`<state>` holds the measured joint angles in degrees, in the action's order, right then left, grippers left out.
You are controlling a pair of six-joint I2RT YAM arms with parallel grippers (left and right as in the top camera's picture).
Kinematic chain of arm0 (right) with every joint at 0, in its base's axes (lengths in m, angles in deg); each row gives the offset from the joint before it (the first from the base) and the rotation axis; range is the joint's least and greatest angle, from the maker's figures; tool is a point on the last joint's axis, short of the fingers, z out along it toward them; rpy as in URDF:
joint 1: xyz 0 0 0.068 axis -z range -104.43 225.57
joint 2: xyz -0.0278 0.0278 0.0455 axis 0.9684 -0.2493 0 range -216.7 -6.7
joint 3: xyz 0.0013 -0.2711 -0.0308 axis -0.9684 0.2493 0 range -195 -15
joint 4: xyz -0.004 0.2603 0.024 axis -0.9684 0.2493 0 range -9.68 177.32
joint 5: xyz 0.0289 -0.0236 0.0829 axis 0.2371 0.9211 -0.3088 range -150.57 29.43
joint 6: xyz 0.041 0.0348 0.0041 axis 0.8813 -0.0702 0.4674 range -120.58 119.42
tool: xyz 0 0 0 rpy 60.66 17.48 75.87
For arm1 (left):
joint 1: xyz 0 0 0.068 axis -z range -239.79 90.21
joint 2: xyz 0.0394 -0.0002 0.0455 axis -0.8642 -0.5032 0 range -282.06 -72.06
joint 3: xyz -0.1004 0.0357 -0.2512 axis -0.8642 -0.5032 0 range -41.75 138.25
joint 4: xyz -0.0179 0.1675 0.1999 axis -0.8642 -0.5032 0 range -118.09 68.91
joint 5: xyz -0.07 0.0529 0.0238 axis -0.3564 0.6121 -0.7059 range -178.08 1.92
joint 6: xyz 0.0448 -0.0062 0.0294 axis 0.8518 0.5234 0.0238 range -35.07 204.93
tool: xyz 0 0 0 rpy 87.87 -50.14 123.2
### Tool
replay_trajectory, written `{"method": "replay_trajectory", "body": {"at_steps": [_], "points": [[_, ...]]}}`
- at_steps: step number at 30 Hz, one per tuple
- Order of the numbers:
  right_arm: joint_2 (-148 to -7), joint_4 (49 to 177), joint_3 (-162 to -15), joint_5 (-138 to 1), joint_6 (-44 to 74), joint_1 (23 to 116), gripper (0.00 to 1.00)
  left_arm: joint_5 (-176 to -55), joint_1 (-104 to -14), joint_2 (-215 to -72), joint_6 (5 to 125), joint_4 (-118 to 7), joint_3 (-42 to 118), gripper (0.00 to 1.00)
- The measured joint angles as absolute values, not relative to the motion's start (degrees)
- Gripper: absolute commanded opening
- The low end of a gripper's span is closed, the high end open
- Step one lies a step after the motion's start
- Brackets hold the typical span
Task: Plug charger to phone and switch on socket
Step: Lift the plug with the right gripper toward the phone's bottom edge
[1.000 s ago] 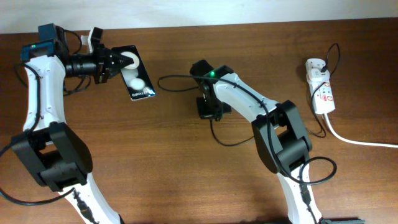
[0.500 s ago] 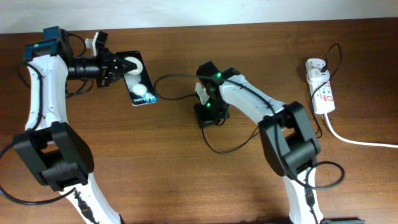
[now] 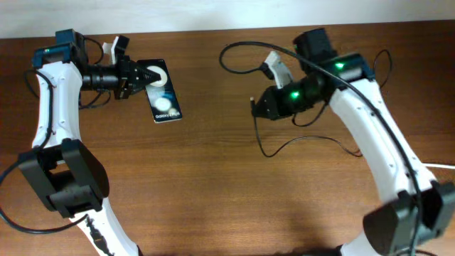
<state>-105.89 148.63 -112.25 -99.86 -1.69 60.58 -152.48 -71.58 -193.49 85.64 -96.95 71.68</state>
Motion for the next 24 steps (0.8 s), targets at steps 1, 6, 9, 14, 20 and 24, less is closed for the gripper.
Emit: {"method": "replay_trajectory", "body": {"at_steps": [1,6,9,14,20,24], "points": [[-104.7,148.6,-112.1,-100.4,-2.1,60.6,0.04,-152.5,-71.6,-193.5,85.8,-96.9,71.7,0.00],[-96.6,143.5,-102.4,-107.4,-3.8,60.6,0.04,-152.5,-71.4,-193.5,86.3,-97.3,71.7,0.00],[-92.9,131.4,-89.7,-115.3,-1.4,60.5,0.04,-153.4,-70.8,-193.5,87.6,-97.4,71.7,0.00],[-91.9,111.2,-76.5,-118.8,12.7,58.9,0.04,-160.7,-67.9,-193.5,92.3,-96.5,71.7,0.00],[-91.9,102.1,-75.5,-116.1,24.4,54.1,0.04,-168.2,-64.6,-193.5,93.7,-93.2,71.7,0.00],[-91.9,97.3,-75.3,-114.2,29.1,49.8,0.04,-172.0,-63.1,-193.5,94.0,-91.7,71.7,0.00]]}}
